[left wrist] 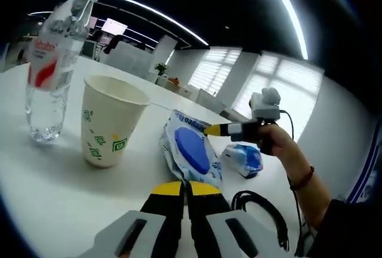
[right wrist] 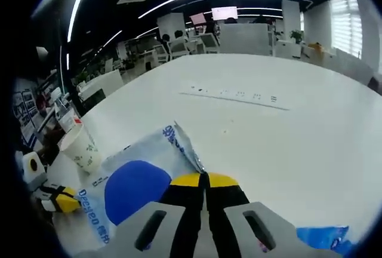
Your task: Arrange the tabletop items into an orderly group along one side of the table until the central work area is clear of visible clutter.
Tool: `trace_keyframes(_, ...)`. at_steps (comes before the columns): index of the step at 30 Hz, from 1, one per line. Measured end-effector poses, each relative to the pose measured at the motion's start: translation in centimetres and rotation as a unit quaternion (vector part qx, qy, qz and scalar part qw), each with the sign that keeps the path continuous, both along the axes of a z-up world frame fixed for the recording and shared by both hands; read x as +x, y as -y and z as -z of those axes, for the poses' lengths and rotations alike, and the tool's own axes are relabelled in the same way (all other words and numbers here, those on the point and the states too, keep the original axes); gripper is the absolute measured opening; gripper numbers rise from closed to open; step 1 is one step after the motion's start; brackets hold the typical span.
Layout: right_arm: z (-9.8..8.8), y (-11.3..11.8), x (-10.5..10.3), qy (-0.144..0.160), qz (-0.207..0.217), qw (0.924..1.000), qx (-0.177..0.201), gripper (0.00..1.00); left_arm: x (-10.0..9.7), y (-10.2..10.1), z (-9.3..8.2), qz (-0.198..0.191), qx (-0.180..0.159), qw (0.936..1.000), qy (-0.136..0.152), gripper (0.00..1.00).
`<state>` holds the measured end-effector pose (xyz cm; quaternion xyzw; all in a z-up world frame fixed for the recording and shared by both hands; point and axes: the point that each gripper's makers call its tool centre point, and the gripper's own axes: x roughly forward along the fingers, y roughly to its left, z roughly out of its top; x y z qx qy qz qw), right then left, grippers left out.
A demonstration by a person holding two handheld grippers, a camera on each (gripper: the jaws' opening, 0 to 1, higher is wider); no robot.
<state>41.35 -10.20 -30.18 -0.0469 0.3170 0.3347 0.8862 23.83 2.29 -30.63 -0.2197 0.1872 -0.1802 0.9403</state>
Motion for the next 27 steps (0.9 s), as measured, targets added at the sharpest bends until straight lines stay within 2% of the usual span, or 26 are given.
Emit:
trace_keyframes(8, -0.6, 0.5, -1.1, 0.004, 0.002, 0.9998, 0.017, 0.0, 0.1, -0.6, -0.6, -0.014, -0.022, 0.9997, 0.004, 0.0)
trace_keyframes(19, -1.7, 1.2, -1.9, -0.004, 0.0, 0.9993, 0.038, 0.0, 0.1, -1.2, -1.0, -0.025, -0.017, 0.9995, 0.011, 0.0)
trace_keyframes(27, -1.6, 1.3, -2.8, -0.01, -0.005, 0.9991, 0.041, 0.0, 0.1, -1.7, -1.5, -0.027, -0.014, 0.9994, 0.016, 0.0)
